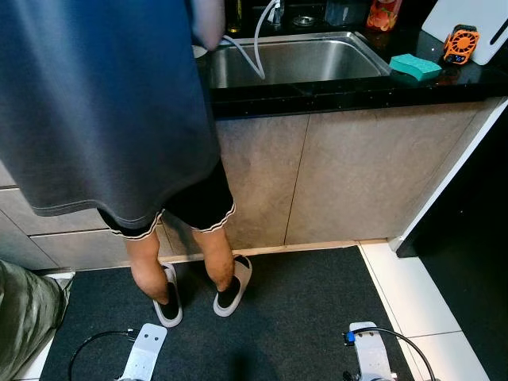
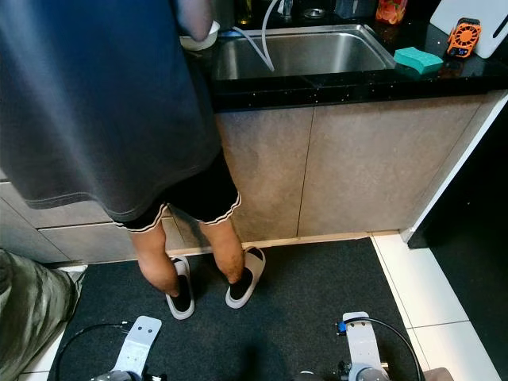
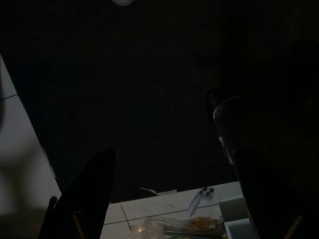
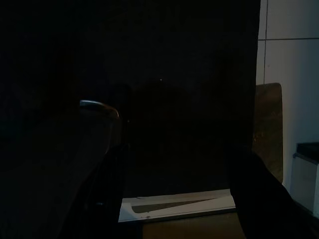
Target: Kitchen organization
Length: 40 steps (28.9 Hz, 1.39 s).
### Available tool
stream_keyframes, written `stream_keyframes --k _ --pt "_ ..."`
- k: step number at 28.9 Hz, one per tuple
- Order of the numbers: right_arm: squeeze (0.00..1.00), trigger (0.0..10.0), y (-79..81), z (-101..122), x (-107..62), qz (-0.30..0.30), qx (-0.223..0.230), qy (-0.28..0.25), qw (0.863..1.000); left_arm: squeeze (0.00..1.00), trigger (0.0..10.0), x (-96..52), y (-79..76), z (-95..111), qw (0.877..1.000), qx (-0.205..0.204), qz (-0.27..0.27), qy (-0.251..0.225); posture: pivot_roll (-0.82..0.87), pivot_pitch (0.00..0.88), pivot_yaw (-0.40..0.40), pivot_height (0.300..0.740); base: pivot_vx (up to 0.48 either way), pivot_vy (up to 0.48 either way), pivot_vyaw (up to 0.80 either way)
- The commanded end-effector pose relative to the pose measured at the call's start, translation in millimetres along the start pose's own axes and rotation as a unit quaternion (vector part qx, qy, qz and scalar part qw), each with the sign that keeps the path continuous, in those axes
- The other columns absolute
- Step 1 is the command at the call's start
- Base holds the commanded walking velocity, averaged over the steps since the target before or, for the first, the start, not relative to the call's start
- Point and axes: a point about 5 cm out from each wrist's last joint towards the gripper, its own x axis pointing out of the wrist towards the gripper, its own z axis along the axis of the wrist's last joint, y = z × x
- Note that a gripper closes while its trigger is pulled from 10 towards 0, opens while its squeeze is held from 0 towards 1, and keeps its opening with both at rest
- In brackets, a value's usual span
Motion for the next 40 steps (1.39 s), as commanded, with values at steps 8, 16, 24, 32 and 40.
stream_keyframes --k 8,16,24,32,40 --pt "0.0 10.0 3.1 -3.2 -0.5 0.006 -0.006 0.003 1.0 0.0 10.0 -0.5 2.3 -2.5 1.0 0.008 0.003 0.006 -0.04 0.021 0.056 0.74 0.0 0.0 0.0" --pt "0.0 10.0 2.9 -2.5 -0.3 0.006 -0.006 0.003 1.0 0.0 10.0 -0.5 2.5 -1.8 1.0 0.006 0.004 0.005 -0.04 0.026 0.057 0.74 0.0 0.0 0.0" --pt "0.0 10.0 3.0 -2.2 -0.3 0.006 -0.006 0.002 1.0 0.0 10.0 -0.5 2.7 -1.7 1.0 0.006 0.004 0.005 -0.04 0.031 0.058 0.74 0.0 0.0 0.0" --pt "0.0 10.0 2.9 -2.1 -0.3 0.006 -0.007 0.002 1.0 0.0 10.0 -0.5 2.6 -1.7 1.0 0.005 0.004 0.005 -0.04 0.031 0.057 0.74 0.0 0.0 0.0" --pt "0.0 10.0 2.9 -2.2 -0.3 0.006 -0.007 0.002 1.0 0.0 10.0 -0.5 2.5 -1.8 1.0 0.005 0.003 0.005 -0.04 0.031 0.057 0.74 0.0 0.0 0.0"
